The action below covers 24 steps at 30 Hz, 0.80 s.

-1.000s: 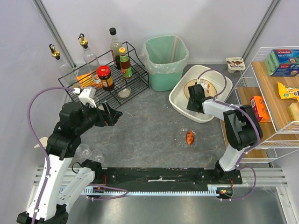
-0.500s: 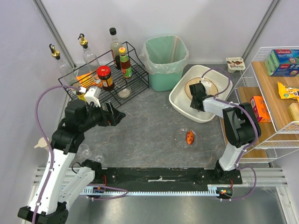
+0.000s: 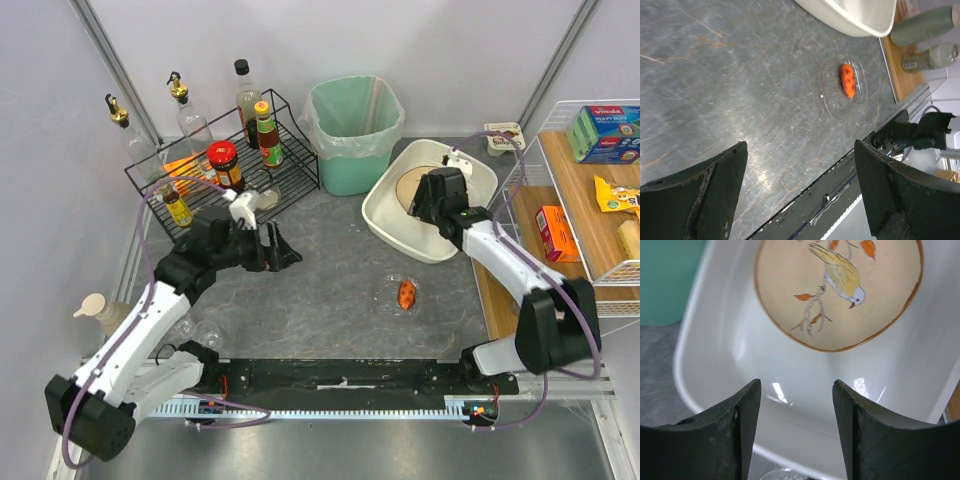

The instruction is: Clear the kitchen counter

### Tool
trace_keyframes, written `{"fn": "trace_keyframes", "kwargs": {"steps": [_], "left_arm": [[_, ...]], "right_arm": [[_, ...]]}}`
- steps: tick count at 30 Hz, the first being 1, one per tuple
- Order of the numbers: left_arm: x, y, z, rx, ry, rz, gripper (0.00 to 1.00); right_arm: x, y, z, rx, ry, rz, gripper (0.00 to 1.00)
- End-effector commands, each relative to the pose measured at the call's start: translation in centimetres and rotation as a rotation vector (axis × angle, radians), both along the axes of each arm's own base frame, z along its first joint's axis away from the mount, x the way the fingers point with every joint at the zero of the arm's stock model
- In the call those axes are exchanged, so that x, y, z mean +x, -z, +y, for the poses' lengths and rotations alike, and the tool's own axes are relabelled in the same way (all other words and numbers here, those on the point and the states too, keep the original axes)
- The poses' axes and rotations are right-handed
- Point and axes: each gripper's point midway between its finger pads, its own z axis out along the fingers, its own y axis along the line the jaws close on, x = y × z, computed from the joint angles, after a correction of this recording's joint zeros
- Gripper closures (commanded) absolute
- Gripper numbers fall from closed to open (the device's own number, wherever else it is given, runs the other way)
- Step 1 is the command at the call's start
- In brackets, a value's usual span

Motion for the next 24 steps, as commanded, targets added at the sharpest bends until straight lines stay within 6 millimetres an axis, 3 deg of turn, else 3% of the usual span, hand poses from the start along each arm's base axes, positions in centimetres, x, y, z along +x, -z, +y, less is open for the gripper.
{"fn": "trace_keyframes", "kwargs": {"steps": [1,7,8,14,19,24], "left_arm": [[1.2,0.4,-4.0,-0.04,-0.005,-0.019,0.08],[1.4,3.5,-10.0,-0.028,-0.001,0.013,0.09],[1.4,4.9,-10.9,0.002,0.006,0.033,0.1],[1.7,9.0,-16.4,0.059,0.098,0.021,0.11],[1.7,11.5,-19.9,0.045,0.157,0.032,0.18],[0.9,14.4,-22.0,0.013,0.212,0.086,0.31]], "right_arm": [[-3.1,-2.6,2.8,0.094,-0.149,-0.002,0.32],[-6.4,-4.7,4.7,0.138,-0.219,0.001,0.32],[-6.9,-5.0,5.0,0.146,-0.231,-0.001,0.32],[-9.1,-6.8,5.3,0.188,-0.25,-0.054,0.32],[-11.2,-7.6,5.0,0.213,-0.273,-0.066,0.32],[-12.8,-7.7,4.6,0.219,-0.288,-0.066,0.32]]}}
